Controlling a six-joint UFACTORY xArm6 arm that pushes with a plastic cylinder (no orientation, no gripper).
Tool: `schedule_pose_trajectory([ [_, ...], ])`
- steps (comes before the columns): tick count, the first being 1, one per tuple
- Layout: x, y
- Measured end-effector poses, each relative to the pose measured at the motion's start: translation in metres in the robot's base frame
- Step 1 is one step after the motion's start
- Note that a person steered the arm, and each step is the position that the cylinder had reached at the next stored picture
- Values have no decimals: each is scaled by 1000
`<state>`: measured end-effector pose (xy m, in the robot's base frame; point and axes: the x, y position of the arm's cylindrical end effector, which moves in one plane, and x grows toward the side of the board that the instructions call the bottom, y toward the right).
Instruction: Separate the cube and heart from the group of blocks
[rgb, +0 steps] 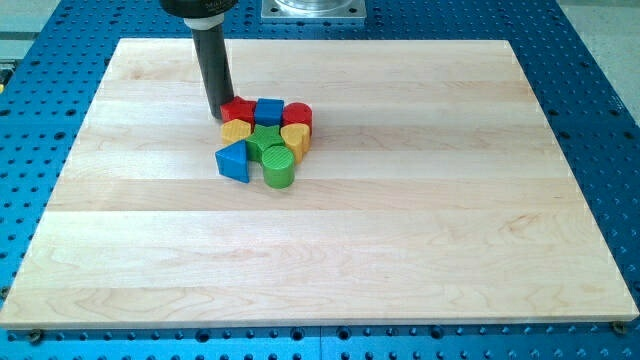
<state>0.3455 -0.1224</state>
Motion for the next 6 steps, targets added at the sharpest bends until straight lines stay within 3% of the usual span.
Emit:
schedule_pose_trajectory([
  [1, -5, 0],
  [3, -64, 15],
  [4, -64, 60],
  [6, -32, 87],
])
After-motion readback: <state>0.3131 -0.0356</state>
